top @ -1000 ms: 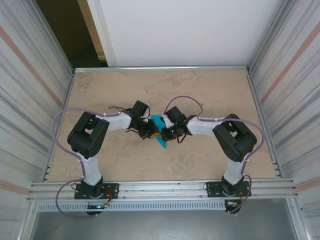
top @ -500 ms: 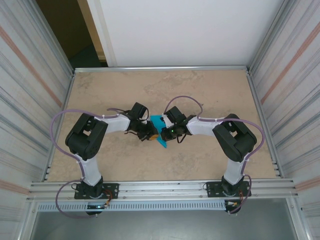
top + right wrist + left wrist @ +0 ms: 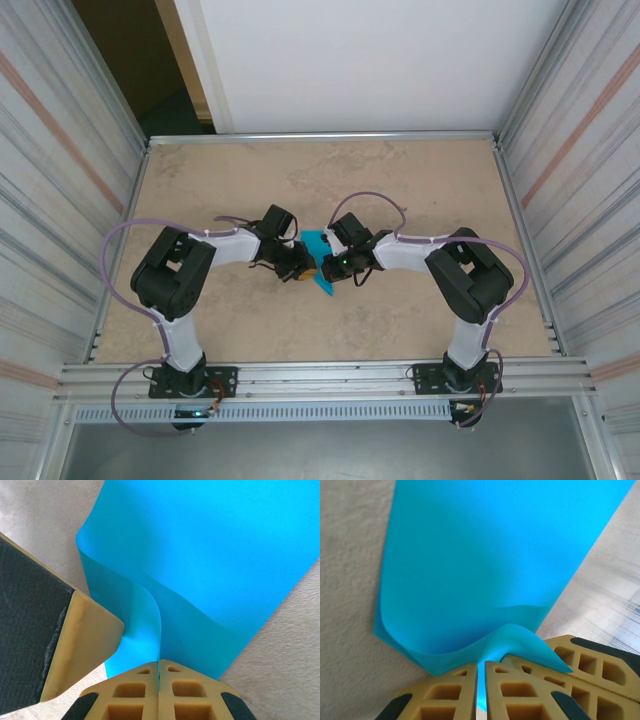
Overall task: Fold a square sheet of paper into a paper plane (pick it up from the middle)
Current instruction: Third fold the triangle at the center of the table.
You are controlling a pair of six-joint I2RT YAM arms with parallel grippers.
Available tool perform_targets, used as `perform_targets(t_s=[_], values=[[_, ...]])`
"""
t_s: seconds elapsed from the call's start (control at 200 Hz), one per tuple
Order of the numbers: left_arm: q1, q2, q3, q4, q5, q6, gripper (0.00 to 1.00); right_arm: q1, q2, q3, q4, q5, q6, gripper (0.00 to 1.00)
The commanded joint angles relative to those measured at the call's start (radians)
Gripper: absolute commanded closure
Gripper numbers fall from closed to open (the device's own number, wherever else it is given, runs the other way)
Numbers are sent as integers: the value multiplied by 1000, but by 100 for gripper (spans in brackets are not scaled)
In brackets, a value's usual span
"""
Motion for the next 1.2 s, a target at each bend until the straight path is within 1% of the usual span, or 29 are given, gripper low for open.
perform_targets(t_s=[0.0, 0.185, 0.301, 0.416, 0.486, 0.586, 0.671, 0.777, 0.907, 1.042, 1.193], values=[[-1, 12, 15, -37, -22, 28, 88, -4, 29, -4, -44, 46, 12, 95], [-2, 27, 7, -63, -41, 38, 88, -4, 21, 3, -49, 45, 13, 94], [-1, 37, 6, -69, -52, 41, 89, -5, 2, 12, -59, 44, 18, 91], [-2, 52, 10, -93, -68, 47, 89, -10, -39, 29, -81, 35, 40, 83], [-1, 62, 9, -101, -75, 47, 89, -15, -77, 37, -96, 35, 58, 75], [-1, 73, 7, -105, -77, 47, 89, -30, -131, 38, -118, 40, 91, 66], [0, 76, 8, -101, -75, 44, 89, -42, -166, 34, -135, 41, 120, 64], [-1, 75, 7, -100, -76, 43, 90, -42, -190, 24, -140, 13, 149, 66], [-2, 73, 7, -100, -74, 42, 90, -17, -186, 6, -107, -50, 186, 77], [-2, 73, 7, -97, -75, 36, 90, 17, -139, 14, -91, -77, 208, 87], [-2, 75, 6, -95, -73, 32, 89, 40, -87, 35, -79, -95, 215, 91]])
